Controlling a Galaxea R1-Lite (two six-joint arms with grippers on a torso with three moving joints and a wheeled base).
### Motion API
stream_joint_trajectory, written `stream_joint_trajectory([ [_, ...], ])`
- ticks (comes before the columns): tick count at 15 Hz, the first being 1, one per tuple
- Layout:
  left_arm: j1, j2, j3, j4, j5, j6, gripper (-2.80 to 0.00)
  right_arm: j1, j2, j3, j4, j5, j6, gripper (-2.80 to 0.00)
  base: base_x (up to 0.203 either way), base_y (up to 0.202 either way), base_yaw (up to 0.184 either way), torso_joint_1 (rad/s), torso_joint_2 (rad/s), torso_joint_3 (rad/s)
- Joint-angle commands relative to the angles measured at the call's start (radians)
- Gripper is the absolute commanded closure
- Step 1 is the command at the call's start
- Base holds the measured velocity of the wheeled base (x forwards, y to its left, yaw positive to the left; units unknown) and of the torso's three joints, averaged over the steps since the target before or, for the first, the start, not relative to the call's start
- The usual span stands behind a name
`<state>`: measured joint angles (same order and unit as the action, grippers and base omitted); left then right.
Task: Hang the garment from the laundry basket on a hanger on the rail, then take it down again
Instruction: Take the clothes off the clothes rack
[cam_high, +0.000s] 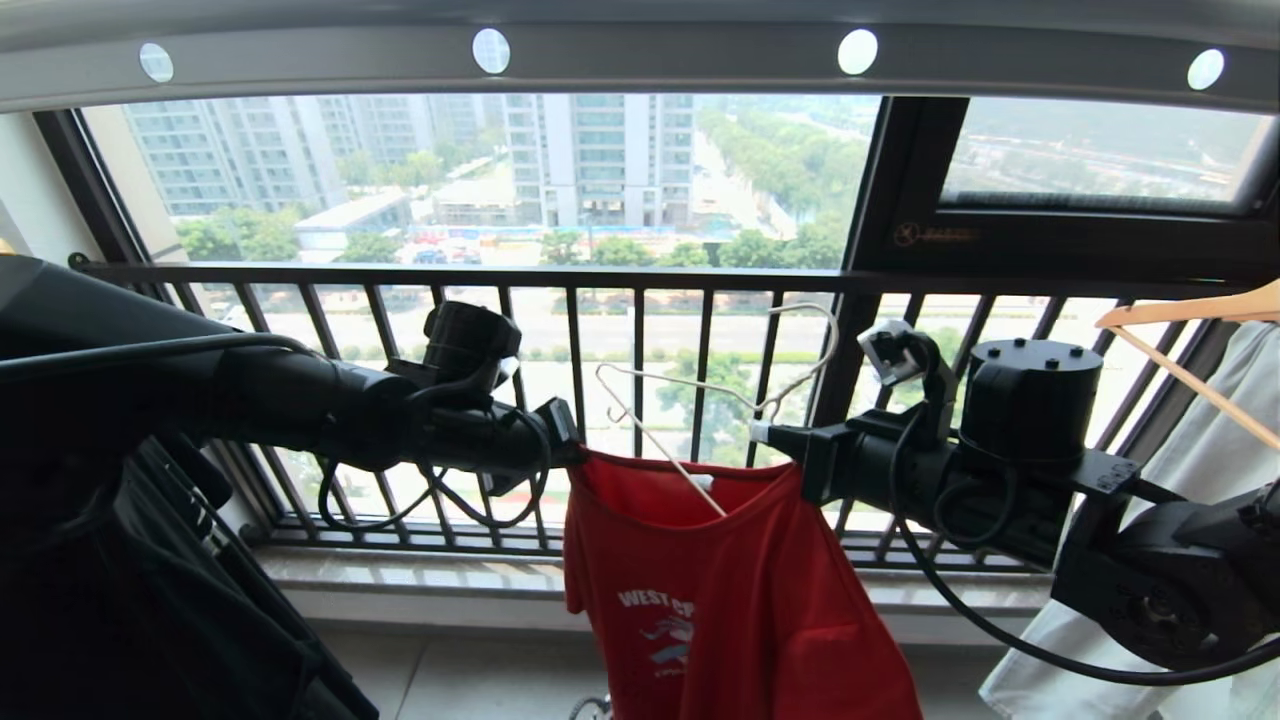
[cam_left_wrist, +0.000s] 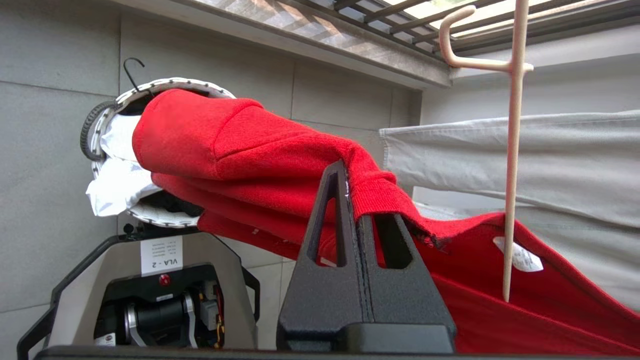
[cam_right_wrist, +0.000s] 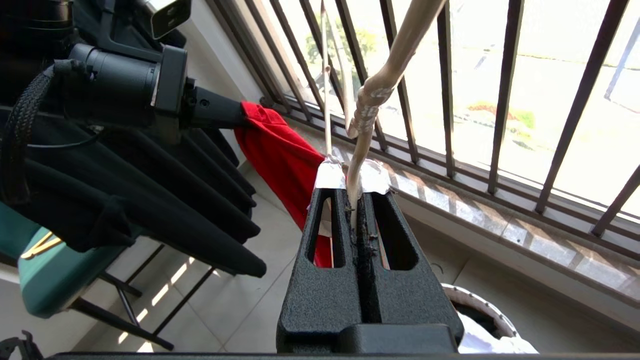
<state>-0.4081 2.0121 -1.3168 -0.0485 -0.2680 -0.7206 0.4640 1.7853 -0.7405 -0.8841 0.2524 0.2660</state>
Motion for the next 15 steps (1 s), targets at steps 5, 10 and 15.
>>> stream_joint_trajectory([
  [5,-0.072,-0.053,0.032,0.053,-0.002,0.027,0.00,-0.001,0.063,-0.022,-0.083,-0.052,0.051,0.00,0.000,0.000,0.000,0.000,0.00,0.000],
  [10,-0.089,-0.094,0.046,0.059,-0.003,0.030,0.00,0.001,0.084,-0.037,-0.087,-0.085,0.055,0.00,0.000,0.000,0.000,0.000,0.00,0.000],
  [15,-0.123,-0.096,0.063,0.062,-0.004,0.034,0.00,0.001,0.092,-0.074,-0.088,-0.147,0.101,0.00,0.000,0.000,0.000,0.000,0.00,0.000],
])
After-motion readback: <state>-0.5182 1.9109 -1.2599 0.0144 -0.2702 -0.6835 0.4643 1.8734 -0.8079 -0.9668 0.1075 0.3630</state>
